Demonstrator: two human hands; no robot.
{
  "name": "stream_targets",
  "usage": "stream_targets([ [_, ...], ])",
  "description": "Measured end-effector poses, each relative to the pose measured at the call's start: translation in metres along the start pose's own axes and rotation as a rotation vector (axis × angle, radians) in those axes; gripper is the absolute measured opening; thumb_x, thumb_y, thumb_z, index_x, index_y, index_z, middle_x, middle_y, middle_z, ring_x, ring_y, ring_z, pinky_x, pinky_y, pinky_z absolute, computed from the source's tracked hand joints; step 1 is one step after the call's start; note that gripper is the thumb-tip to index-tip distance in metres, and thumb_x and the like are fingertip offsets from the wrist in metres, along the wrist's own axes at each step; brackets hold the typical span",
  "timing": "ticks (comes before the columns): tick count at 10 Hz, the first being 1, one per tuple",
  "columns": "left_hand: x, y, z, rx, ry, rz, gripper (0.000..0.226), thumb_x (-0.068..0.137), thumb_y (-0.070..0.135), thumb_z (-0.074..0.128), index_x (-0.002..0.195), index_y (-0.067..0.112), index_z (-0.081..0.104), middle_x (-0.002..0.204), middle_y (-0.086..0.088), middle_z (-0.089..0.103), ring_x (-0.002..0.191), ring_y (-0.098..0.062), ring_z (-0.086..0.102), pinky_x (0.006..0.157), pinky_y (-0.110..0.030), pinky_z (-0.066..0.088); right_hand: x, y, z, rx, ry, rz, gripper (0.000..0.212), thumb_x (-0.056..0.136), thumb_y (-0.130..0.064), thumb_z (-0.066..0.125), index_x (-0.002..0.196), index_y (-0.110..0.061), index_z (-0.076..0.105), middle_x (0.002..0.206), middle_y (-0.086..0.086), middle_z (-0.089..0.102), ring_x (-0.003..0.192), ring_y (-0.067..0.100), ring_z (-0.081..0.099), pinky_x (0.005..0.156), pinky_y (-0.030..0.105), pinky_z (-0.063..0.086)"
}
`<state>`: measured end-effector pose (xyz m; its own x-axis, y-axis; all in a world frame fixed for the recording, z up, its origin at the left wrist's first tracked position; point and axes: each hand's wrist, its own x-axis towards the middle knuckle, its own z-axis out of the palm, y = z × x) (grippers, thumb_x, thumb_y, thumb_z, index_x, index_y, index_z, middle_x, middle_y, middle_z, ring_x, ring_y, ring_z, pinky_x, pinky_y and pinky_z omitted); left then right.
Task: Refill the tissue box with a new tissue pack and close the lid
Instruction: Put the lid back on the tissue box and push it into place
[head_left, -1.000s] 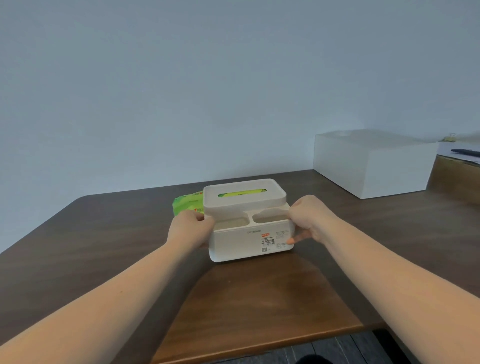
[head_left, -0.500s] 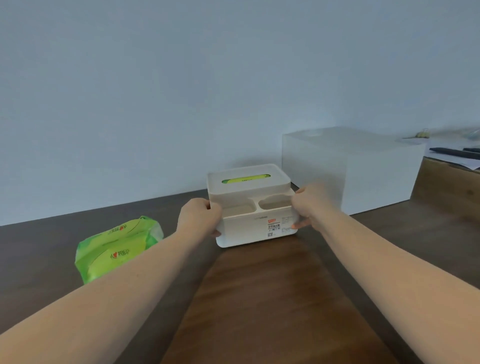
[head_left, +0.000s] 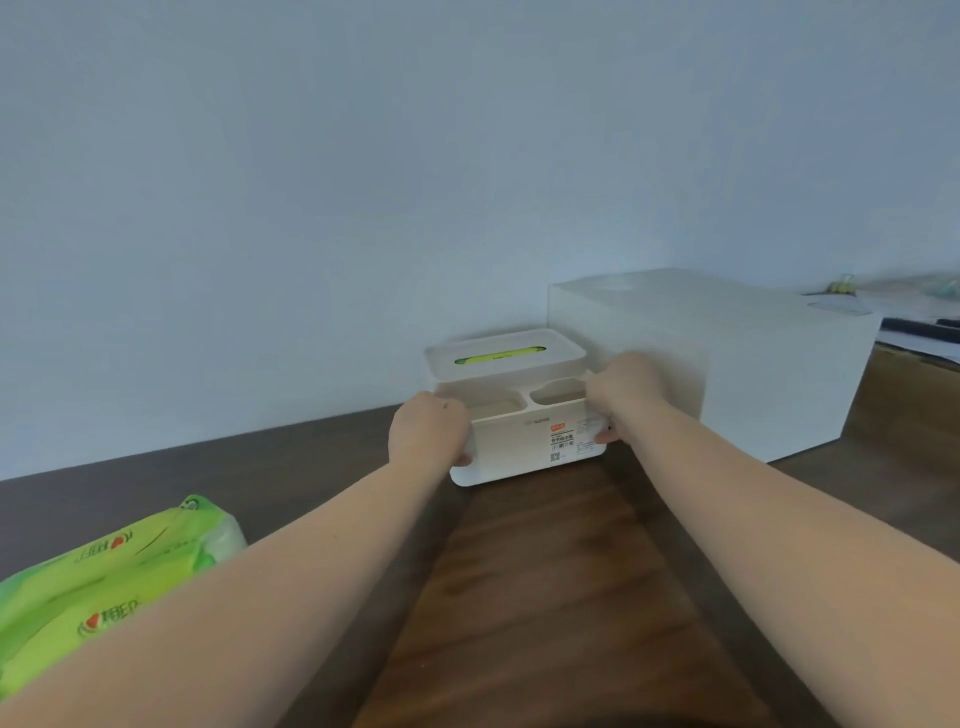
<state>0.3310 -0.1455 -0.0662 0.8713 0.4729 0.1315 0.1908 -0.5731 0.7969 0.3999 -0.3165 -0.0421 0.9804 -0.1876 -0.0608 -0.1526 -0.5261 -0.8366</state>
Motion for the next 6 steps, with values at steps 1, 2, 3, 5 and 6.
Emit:
stream_targets([
  [1,0.008,0.003,0.011,-0.008,0.015,0.027,0.032,0.088,0.006,0.034,0.058,0.012,0.029,0.063,-0.019,0.056,0.092,-0.037,0.07,0.053,-0.028,0.032,0.01,0.002,0.001,-0.035,0.087,-0.054,0.015,0.089,-0.003,0.05,0.096,0.0,0.063,0.07,0.013,0.058,0.049,0.032,0.061,0.066,0.047,0.062],
  [2,0.011,0.004,0.022,-0.047,0.046,0.03,0.031,0.092,0.014,0.032,0.061,0.013,0.031,0.051,-0.002,0.041,0.089,-0.035,0.071,0.053,-0.03,0.03,0.013,0.004,0.004,-0.053,0.149,-0.116,0.023,0.085,-0.007,0.05,0.098,-0.001,0.068,0.095,0.017,0.071,0.081,0.037,0.071,0.075,0.043,0.061],
  [3,0.009,0.001,0.026,-0.099,0.08,0.047,0.03,0.093,0.016,0.032,0.063,0.012,0.033,0.05,0.002,0.042,0.089,-0.034,0.07,0.053,-0.03,0.029,0.012,0.009,0.01,-0.049,0.18,-0.157,0.03,0.081,-0.002,0.049,0.102,-0.002,0.069,0.103,0.019,0.07,0.094,0.036,0.068,0.07,0.035,0.055],
  [5,-0.001,-0.006,0.029,-0.243,0.113,0.087,0.039,0.099,0.03,0.033,0.066,0.011,0.04,0.058,0.001,0.048,0.07,-0.024,0.072,0.056,-0.03,0.035,-0.005,0.022,0.018,-0.053,0.204,-0.241,0.029,0.091,-0.006,0.044,0.112,-0.002,0.063,0.114,0.016,0.066,0.106,0.033,0.06,0.07,0.027,0.036],
  [6,-0.005,-0.028,0.032,-0.283,0.13,0.076,0.048,0.098,0.041,0.029,0.087,0.007,0.062,0.08,-0.003,0.067,0.081,-0.025,0.069,0.077,-0.035,0.051,-0.02,0.026,0.009,0.034,0.2,-0.257,0.038,0.091,-0.007,0.043,0.126,-0.008,0.057,0.126,0.012,0.062,0.115,0.03,0.057,0.081,0.031,0.044],
])
